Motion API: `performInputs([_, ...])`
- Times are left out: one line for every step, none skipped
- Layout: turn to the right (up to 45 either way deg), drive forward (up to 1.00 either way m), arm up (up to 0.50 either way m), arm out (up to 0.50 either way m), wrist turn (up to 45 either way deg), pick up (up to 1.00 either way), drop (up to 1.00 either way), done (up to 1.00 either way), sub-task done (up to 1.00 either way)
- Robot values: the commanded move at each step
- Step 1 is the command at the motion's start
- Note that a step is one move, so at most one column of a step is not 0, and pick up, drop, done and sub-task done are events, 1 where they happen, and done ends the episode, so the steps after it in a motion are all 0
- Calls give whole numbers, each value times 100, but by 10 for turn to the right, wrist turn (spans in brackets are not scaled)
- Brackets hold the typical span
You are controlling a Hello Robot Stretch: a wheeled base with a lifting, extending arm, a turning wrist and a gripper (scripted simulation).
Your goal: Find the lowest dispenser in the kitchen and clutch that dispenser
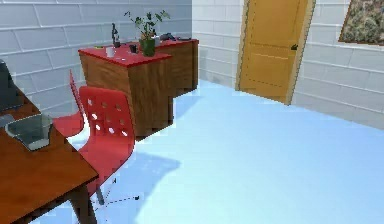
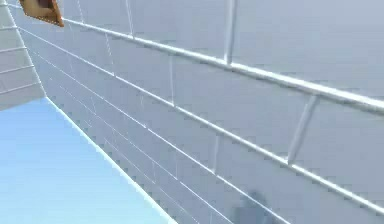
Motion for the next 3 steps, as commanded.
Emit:
performInputs([0, 100, 0, 0, 0, 0, 0, 0, 0])
performInputs([0, 100, 0, 0, 0, 0, 0, 0, 0])
performInputs([-180, 0, 0, 0, 0, 0, 0, 0, 0])
